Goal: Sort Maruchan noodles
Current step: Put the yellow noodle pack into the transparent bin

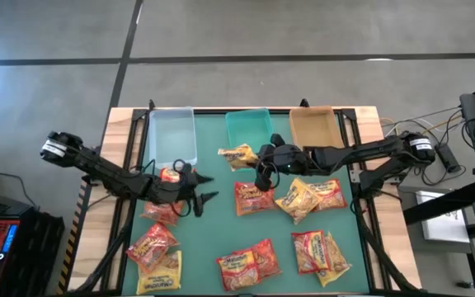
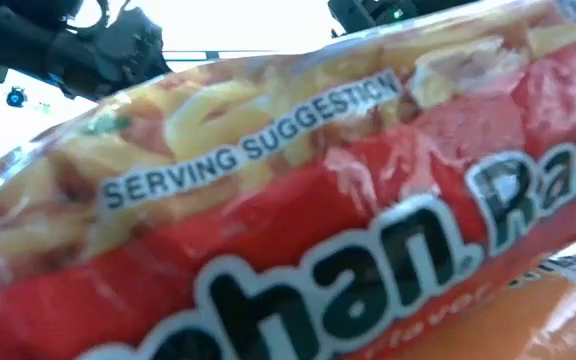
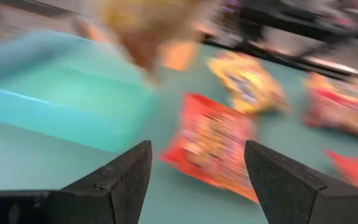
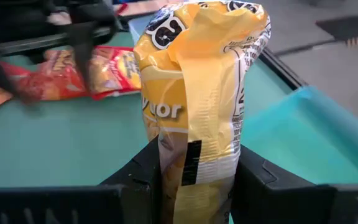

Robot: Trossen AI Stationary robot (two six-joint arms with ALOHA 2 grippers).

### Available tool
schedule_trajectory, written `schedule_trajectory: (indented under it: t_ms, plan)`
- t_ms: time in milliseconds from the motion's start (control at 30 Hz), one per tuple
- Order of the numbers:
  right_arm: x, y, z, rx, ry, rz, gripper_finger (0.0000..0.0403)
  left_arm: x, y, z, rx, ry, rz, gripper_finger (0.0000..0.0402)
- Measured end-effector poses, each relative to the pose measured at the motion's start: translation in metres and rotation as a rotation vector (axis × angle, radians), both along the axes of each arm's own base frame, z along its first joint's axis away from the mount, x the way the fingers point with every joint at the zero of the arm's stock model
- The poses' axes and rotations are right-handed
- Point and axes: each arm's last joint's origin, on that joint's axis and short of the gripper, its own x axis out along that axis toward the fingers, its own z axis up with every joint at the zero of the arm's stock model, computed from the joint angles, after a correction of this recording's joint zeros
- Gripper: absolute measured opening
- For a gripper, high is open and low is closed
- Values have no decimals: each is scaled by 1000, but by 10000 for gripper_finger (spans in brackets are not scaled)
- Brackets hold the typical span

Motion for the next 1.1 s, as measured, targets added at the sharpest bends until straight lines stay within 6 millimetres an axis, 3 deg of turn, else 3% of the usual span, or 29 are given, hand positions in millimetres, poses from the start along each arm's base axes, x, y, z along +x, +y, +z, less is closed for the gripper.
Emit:
schedule_trajectory:
  t_ms: [200,367,533,667,800,1100]
  plan:
    - [0,3,0,9,-3,3,112,0,1,1,74,21,-3,238]
    - [2,8,-4,14,10,20,112,-3,-9,1,-110,4,-317,232]
    - [4,16,-7,24,23,66,113,-13,-21,-7,-247,-121,-495,232]
    - [4,21,-8,26,26,96,115,-19,-29,-1,-350,-243,-831,232]
    - [4,21,-7,32,15,95,116,-9,-33,10,-361,-332,-852,232]
    - [4,23,-7,59,12,85,116,22,-43,15,-268,-296,-1112,232]
